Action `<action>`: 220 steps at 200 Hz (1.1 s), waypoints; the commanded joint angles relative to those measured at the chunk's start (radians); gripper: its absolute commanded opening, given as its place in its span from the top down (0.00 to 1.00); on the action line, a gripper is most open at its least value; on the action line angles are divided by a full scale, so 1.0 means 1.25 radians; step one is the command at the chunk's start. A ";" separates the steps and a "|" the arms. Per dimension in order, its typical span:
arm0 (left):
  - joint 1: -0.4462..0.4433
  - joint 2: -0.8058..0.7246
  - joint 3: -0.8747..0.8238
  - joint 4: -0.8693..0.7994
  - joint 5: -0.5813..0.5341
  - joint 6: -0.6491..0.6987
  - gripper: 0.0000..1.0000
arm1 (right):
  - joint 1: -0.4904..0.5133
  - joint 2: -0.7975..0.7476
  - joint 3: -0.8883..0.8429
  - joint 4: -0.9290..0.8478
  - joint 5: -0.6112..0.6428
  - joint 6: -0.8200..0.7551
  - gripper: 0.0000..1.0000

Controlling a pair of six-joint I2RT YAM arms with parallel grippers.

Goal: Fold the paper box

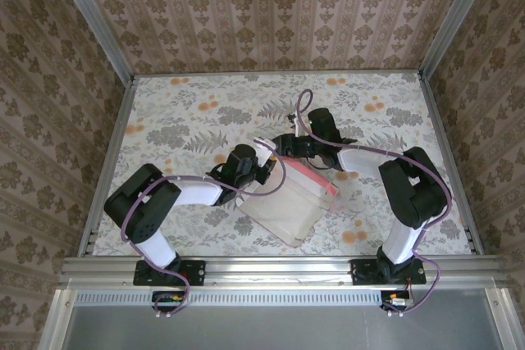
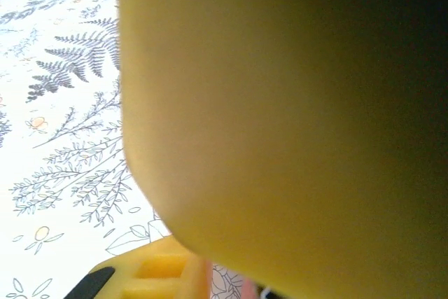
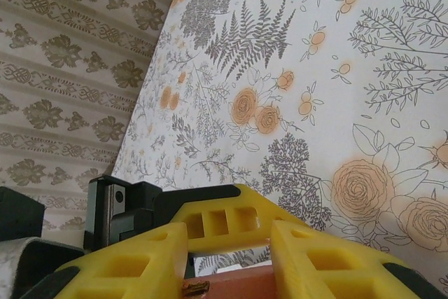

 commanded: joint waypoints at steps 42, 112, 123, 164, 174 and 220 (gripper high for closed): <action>0.000 0.030 -0.023 0.045 -0.098 0.025 0.79 | 0.020 -0.070 0.007 -0.069 -0.006 0.041 0.57; -0.001 0.012 -0.066 0.071 -0.114 -0.005 0.79 | 0.002 -0.146 0.060 -0.115 0.019 0.100 0.43; -0.001 0.006 -0.072 0.074 -0.117 -0.009 0.79 | -0.001 -0.157 0.059 -0.113 0.019 0.108 0.41; -0.001 -0.009 -0.096 0.080 -0.146 -0.029 0.79 | -0.013 -0.205 0.050 -0.140 0.023 0.101 0.39; -0.001 -0.015 -0.101 0.076 -0.158 -0.038 0.79 | -0.019 -0.224 0.047 -0.159 0.028 0.083 0.39; 0.000 -0.060 -0.129 0.064 -0.183 -0.060 0.78 | -0.024 -0.351 0.049 -0.429 0.152 -0.100 0.43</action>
